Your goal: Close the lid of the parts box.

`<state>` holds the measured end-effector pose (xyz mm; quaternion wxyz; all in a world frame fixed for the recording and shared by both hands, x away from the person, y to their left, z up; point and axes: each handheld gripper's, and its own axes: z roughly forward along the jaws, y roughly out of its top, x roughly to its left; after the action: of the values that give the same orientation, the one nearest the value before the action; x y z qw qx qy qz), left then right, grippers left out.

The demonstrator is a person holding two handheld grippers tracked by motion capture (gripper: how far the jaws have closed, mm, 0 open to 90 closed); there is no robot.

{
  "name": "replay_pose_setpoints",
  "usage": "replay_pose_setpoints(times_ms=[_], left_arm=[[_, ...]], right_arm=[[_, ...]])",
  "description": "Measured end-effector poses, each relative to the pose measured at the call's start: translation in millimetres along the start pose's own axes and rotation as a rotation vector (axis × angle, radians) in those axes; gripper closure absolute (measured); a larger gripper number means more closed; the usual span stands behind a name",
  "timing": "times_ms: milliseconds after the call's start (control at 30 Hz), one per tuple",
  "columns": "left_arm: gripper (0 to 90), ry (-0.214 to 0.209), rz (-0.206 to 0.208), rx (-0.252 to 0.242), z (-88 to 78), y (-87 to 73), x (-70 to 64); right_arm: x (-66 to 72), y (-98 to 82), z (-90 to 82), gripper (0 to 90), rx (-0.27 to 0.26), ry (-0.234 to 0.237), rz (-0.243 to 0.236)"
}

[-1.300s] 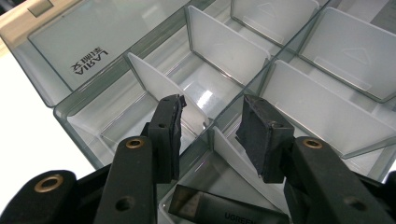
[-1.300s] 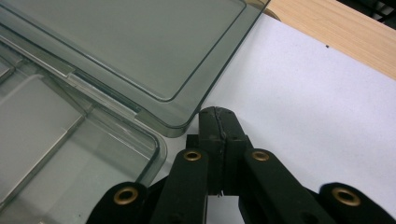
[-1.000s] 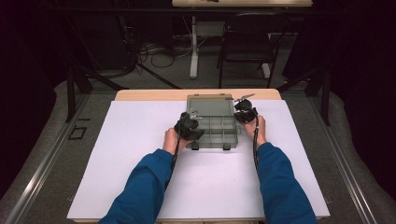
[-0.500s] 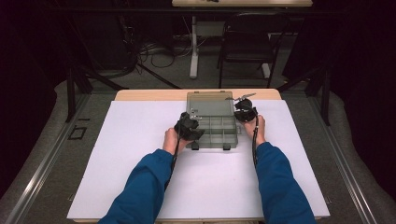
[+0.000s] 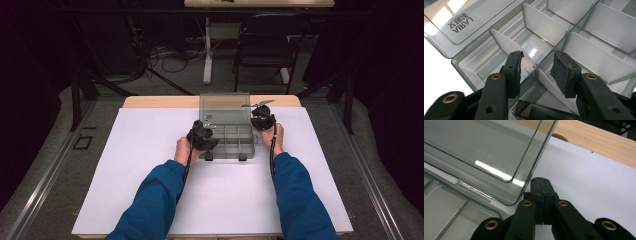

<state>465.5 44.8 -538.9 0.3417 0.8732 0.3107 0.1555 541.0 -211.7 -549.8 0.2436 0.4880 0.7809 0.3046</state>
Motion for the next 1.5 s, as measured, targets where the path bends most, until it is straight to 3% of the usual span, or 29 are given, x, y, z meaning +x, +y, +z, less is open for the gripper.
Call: replay_pose_setpoints(times_ms=[900, 1500], left_arm=[[58.1, 0.006, -0.002, -0.001, 0.2, 0.1, -0.7], [55.4, 0.018, -0.030, -0.013, 0.2, -1.2, -2.0]], right_arm=[[1.9, 5.5, -10.8, 90.0, -0.078, -0.035, -0.003], [2.1, 7.3, -22.9, 90.0, -0.138, -0.026, -0.018]])
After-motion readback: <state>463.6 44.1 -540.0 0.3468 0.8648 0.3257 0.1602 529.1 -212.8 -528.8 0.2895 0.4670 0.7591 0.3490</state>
